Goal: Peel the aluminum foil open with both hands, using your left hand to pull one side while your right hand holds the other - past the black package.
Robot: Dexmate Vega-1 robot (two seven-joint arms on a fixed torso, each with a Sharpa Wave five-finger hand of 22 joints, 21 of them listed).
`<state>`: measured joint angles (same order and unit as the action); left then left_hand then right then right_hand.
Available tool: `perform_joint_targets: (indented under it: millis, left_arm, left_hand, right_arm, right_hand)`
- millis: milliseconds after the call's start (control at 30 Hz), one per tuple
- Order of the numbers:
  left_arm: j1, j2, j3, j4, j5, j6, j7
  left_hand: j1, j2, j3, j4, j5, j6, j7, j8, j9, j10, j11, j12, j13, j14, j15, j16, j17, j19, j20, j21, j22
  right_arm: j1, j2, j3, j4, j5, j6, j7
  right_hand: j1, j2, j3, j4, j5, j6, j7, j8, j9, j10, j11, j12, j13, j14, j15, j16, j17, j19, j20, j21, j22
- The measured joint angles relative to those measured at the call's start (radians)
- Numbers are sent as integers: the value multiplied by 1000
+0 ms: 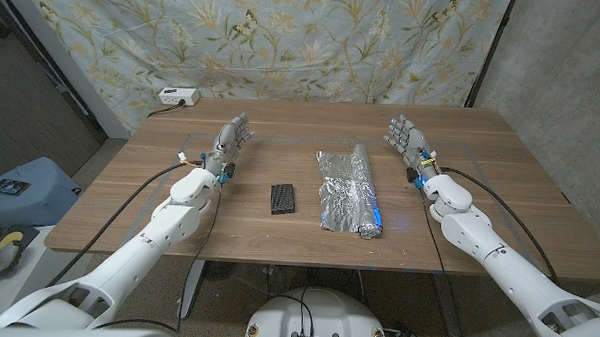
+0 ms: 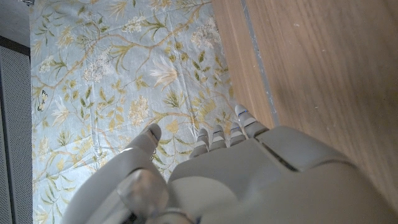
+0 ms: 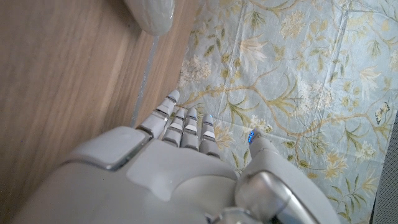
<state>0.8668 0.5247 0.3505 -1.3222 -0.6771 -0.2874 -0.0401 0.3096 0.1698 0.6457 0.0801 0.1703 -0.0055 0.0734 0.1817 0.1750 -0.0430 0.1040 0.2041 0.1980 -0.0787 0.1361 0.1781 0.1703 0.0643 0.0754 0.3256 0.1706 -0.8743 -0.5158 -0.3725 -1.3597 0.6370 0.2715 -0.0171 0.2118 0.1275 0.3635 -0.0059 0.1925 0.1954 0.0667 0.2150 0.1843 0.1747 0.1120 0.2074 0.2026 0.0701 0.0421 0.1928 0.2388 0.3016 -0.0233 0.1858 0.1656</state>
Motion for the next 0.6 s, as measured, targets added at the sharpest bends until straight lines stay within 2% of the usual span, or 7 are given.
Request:
perform_joint_targets:
  millis: [533,600]
  left_arm:
    - [37,13,-18,-6,-16,-34,-20]
    - [41,15,-19,-7,-16,-36,-21]
  left_hand:
    - [12,-4,8,-14,4,5,5,3,0,4,3,7,0,6,5,0,0,5,5,0,0]
    - [12,-4,8,-22,4,5,5,4,0,8,8,7,0,5,5,0,0,5,5,0,0]
  right_arm:
    - [-39,-10,-13,-91,-41,-32,-74]
    - [-41,-12,-14,-99,-48,-38,-85]
  right_hand:
    - [21,-1,6,-21,0,16,5,0,0,5,5,4,0,6,6,0,-7,5,5,0,0]
    - [23,-3,11,-25,0,16,5,0,0,5,5,4,0,6,6,0,-11,4,6,0,0]
